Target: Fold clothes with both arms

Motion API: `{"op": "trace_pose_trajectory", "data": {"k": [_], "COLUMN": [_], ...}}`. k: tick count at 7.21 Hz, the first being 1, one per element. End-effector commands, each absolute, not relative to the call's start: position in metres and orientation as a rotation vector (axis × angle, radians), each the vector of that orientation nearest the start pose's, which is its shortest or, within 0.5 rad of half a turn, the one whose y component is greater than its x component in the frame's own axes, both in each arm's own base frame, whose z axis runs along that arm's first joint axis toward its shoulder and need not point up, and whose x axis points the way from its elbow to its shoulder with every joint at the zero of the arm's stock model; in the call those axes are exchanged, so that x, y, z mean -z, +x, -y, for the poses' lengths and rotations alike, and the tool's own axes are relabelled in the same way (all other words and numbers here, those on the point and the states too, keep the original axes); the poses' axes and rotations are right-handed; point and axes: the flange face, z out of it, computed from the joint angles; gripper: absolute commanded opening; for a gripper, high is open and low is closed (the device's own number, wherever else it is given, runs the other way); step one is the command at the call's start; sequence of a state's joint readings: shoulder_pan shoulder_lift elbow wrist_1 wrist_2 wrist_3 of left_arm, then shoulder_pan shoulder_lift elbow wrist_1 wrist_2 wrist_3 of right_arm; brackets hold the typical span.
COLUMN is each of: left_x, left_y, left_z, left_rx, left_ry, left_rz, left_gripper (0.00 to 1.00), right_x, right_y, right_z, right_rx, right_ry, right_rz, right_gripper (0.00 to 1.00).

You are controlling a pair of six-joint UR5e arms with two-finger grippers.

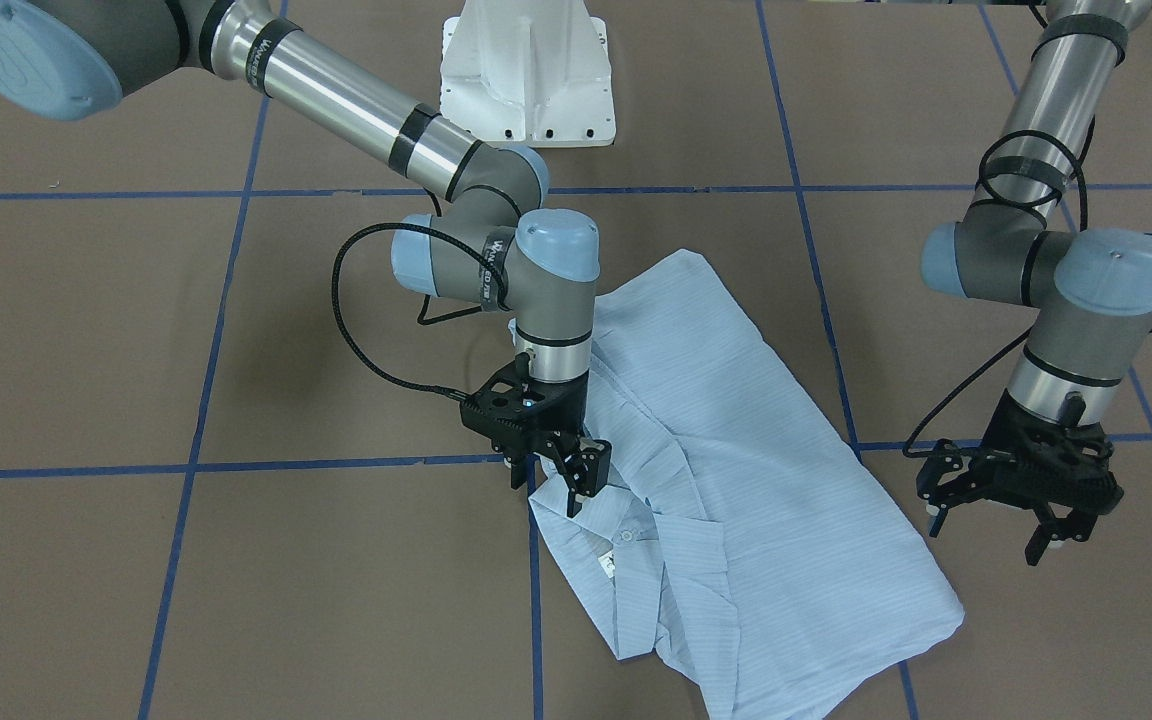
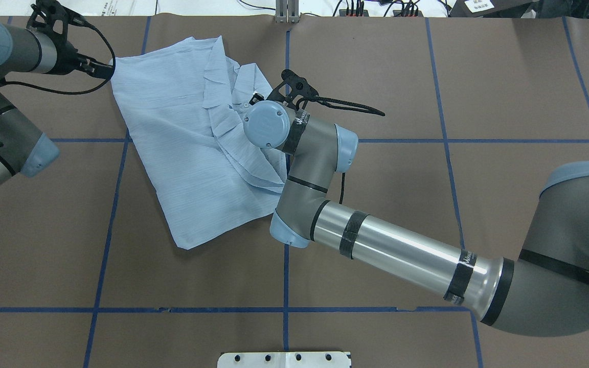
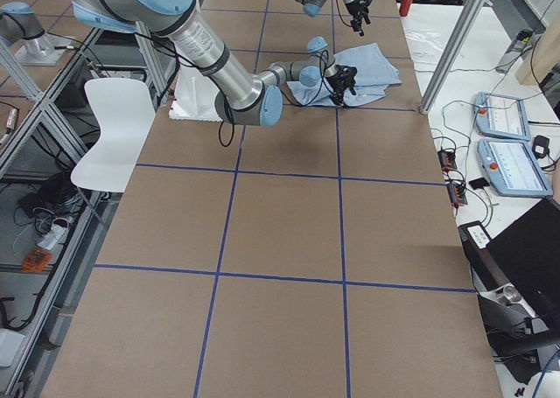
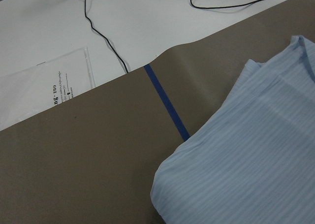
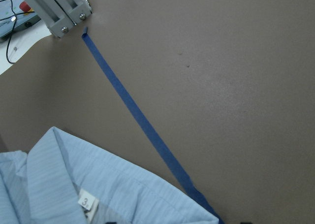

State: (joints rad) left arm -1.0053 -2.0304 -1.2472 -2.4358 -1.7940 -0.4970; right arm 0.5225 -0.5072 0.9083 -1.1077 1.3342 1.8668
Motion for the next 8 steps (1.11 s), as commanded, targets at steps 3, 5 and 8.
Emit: {"op": "trace_pose_trajectory", "data": {"k": [3,5,8], "left_x": [-0.458,-0.458,-0.461], "left_y": [0.288,0.289,0.290], "left_z": [0.661,0.660,0.651], "left_rx": [-0.175,-0.175,-0.138], "left_ry": [0.758,0.758,0.745], "left_rz": [-0.683,-0.685,-0.710], "left_gripper": [1.00,1.00,1.00], "right_x": [-0.195,-0.190,-0.196], "right_y": [-0.679,-0.676,-0.609], "right_z": [0.570,0.566,0.518], "right_rx": [-0.860,-0.801,-0.766], "right_ry": [0.334,0.356,0.355], "right_rz": [0.864,0.858,0.745], "right_gripper": [0.00,0.00,0.00]}}
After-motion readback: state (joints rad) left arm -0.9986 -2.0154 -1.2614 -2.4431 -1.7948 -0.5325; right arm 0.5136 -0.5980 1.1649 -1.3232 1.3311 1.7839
